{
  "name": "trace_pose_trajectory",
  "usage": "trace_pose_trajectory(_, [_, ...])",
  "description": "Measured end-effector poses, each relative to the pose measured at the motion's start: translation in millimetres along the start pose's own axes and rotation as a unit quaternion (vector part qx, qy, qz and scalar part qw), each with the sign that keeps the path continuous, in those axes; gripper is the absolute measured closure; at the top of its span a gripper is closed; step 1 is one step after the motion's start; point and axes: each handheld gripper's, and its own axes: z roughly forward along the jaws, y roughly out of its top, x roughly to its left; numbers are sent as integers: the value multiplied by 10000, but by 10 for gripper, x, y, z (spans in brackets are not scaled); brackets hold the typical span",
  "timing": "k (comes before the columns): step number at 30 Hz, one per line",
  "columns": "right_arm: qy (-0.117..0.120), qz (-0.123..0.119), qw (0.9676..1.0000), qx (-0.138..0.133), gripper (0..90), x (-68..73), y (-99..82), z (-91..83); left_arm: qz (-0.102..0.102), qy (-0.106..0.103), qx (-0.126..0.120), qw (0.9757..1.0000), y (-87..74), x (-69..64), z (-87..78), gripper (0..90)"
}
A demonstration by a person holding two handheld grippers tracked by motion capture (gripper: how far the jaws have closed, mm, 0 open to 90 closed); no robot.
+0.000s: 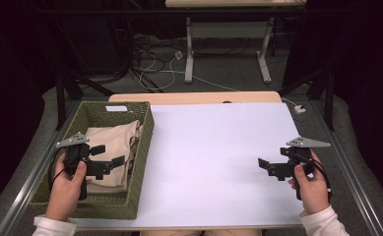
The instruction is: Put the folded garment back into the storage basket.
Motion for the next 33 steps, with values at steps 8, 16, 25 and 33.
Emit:
trace_pose_trajectory(8, [-280, 108, 9994, -190, 31, -88, -124, -28, 7, -97, -115, 9999, -108, 9, -13, 3])
trace_pose_trajectory(16, [-353, 102, 9992, -174, 32, -125, -235, -12, -89, -100, -219, 9997, -171, 47, -17, 4])
trace_pose_trajectory(25, [-330, 346, 9986, -223, 37, -157, -337, 6, -56, -60, -352, 9993, -181, 45, -39, 4])
trace_pose_trajectory(33, [-385, 323, 9985, -208, 38, -151, -378, 29, -43, -62, -334, 9994, -162, 54, -11, 4])
